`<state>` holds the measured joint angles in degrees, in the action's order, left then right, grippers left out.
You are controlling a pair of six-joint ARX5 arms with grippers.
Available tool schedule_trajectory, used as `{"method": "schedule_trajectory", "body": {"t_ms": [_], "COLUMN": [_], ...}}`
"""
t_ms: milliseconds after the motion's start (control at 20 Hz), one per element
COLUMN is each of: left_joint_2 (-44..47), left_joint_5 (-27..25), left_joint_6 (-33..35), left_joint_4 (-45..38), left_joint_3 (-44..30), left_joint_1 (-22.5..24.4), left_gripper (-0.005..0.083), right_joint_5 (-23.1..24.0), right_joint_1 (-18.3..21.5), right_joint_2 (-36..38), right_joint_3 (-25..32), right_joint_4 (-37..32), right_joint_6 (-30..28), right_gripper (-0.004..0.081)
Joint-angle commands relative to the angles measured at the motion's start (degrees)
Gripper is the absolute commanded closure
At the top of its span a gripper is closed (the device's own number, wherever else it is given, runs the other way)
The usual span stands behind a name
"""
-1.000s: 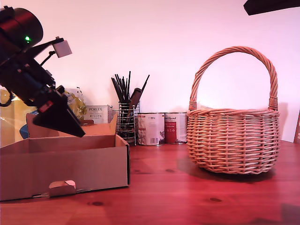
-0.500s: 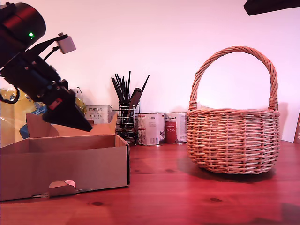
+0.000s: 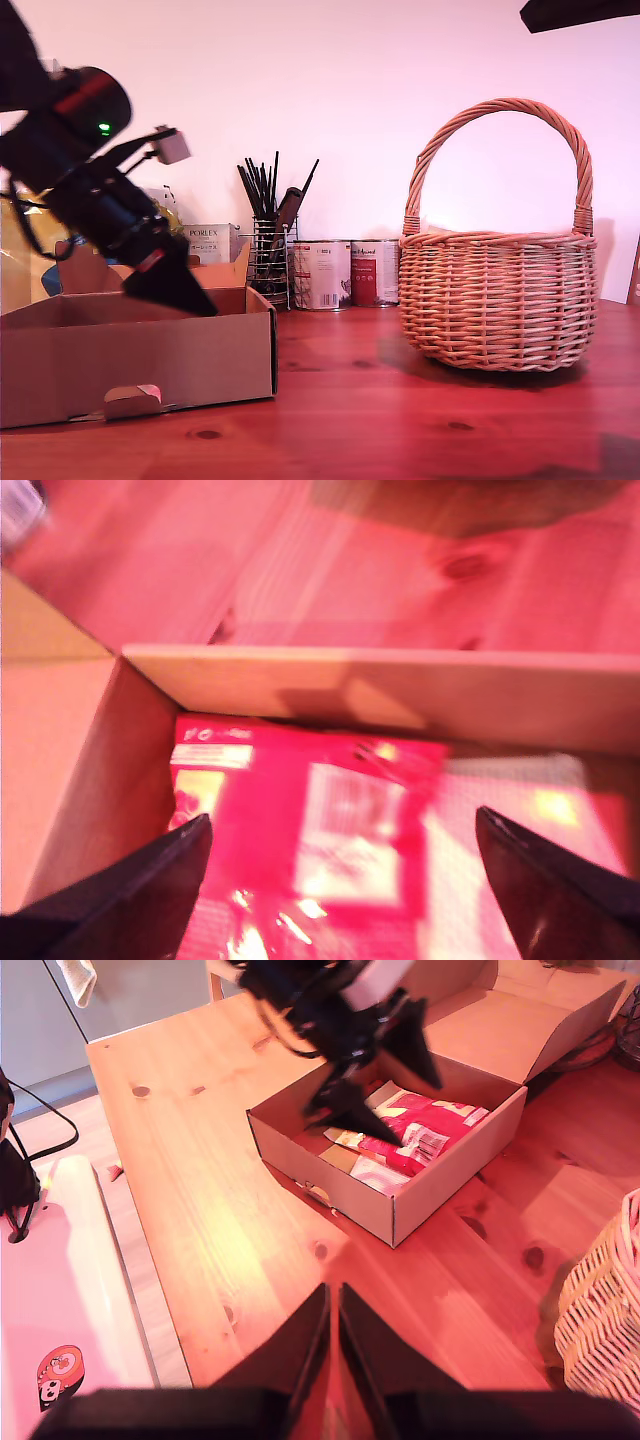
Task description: Move the bags of Easter eggs from the cardboard box on the left into the woven basket on the right side.
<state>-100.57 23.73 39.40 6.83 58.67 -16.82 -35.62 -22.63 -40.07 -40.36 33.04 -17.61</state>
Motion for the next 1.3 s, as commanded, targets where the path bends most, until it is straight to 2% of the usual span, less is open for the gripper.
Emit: {"method": "schedule_trajectory", "body": {"t_ms": [0,300,950,1100,1250], "left_joint_2": [-2.29,-9.6,-16.61,-17.62,-18.21], "left_joint_5": [0.22,0.17,0.35,-1.25,-3.8], "left_joint_6": [-0.2,-0.2,0.07,0.07,0.04], "left_joint_4": [1.57,10.49,17.79,17.97,17.64], "left_joint_3": [1.92,8.92,9.16,9.16,9.16], "left_joint_1": [0.66,1.46,1.09,0.61,0.02], "left_gripper": [0.0008,0.0008,0.0009,0.0012,0.0076], "right_joint_5": [-0.35,-0.35,-0.39,-0.39,-0.39], "right_joint_1": [-0.24,-0.24,-0.24,-0.24,-0.24], "right_joint_2": [0.11,0.11,0.11,0.11,0.11], "right_joint_3": [-0.24,-0.24,-0.24,-0.24,-0.24], "right_joint_4": [-0.26,-0.31,-0.68,-0.68,-0.9], "right_joint_6": [0.2,-0.28,-0.39,-0.39,-0.42], "right_gripper": [0.0783,0.0783,0.0783,0.0783,0.0783]}}
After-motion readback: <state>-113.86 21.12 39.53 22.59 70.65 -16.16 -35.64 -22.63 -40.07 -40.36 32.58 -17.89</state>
